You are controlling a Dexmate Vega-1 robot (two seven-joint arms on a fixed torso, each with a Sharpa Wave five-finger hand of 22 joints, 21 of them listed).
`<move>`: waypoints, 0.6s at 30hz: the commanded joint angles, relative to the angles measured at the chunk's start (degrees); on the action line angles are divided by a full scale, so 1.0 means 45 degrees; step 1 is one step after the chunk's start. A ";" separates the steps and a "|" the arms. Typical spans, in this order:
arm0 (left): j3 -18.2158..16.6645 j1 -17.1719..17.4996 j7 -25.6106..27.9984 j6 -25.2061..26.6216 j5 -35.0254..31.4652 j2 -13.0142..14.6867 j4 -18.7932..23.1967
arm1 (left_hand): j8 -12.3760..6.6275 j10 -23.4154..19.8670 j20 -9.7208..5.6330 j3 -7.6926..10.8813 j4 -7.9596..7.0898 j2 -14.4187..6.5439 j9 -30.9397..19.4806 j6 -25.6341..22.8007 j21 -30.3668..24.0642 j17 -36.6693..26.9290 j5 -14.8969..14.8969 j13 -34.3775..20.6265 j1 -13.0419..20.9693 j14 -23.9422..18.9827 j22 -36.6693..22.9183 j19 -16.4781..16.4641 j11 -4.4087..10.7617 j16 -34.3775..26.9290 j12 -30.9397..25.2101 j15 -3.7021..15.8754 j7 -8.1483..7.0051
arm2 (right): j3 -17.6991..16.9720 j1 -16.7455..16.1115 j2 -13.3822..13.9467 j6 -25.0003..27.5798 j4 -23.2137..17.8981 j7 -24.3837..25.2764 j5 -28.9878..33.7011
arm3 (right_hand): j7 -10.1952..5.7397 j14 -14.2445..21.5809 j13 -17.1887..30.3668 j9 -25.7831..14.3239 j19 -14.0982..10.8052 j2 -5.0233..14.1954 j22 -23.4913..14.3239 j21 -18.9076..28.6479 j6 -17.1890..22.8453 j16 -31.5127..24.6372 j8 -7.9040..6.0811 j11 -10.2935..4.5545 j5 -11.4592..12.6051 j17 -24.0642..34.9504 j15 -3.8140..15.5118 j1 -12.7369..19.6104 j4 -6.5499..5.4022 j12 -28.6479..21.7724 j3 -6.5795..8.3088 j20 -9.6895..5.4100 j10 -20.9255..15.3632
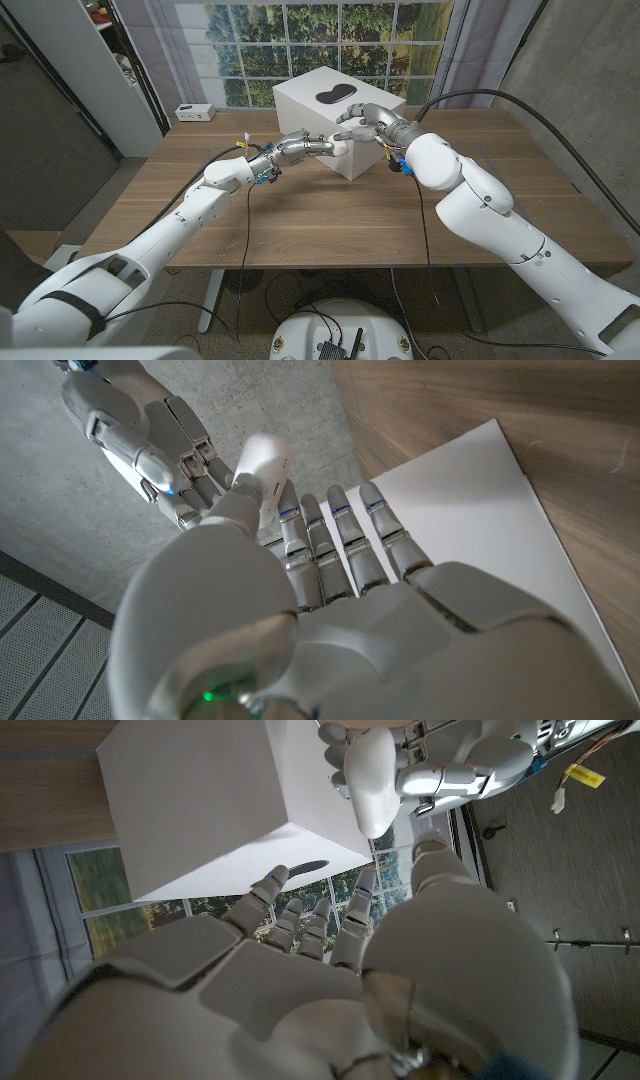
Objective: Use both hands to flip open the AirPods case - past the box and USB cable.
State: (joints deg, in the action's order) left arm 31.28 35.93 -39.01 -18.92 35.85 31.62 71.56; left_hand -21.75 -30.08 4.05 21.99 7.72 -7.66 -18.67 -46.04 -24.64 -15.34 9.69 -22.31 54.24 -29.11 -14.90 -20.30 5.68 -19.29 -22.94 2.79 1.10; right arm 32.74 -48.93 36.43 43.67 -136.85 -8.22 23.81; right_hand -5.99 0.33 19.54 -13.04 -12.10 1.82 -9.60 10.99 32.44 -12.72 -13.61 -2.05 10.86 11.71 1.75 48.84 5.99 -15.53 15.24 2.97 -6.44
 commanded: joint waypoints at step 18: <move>-0.0268 0.0514 0.1270 -0.1492 -0.0286 -0.0205 0.0384 | -0.0463 -0.0350 0.0185 -0.0240 -0.0108 -0.0588 -0.0920 -0.1483 -0.0249 -0.1015 0.0227 -0.0505 0.0713 0.0498 -0.0096 0.0583 0.0880 -0.0613 0.0026 0.1212 -0.1492 | -0.0798 0.0527 0.1374 0.0975 -0.0331 0.2020 -0.6501 | 0.1291 0.0012 0.0042 -0.0013 0.0008 -0.0077 -0.0020 -0.0047 0.1035 0.0042 -0.0257 0.0369 0.0096 -0.0035 0.0380 -0.0400 0.0056 -0.0101 -0.0248 0.0158 -0.0426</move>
State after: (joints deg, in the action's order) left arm 30.38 37.76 -35.16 -24.36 34.38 31.47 73.23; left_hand -23.06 -29.13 4.70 21.16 7.28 -7.65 -18.67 -45.80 -25.52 -19.56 10.20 -24.33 54.24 -26.89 -15.06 -17.82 6.63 -21.63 -22.41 2.66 0.73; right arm 29.99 -47.93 40.02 47.84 -138.55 -1.51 4.45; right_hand -0.88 0.33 19.66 -13.05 -11.88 1.60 -9.60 10.99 36.74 -12.72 -14.64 -0.74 10.86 11.44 1.74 47.56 5.99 -15.53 14.29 3.17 -8.14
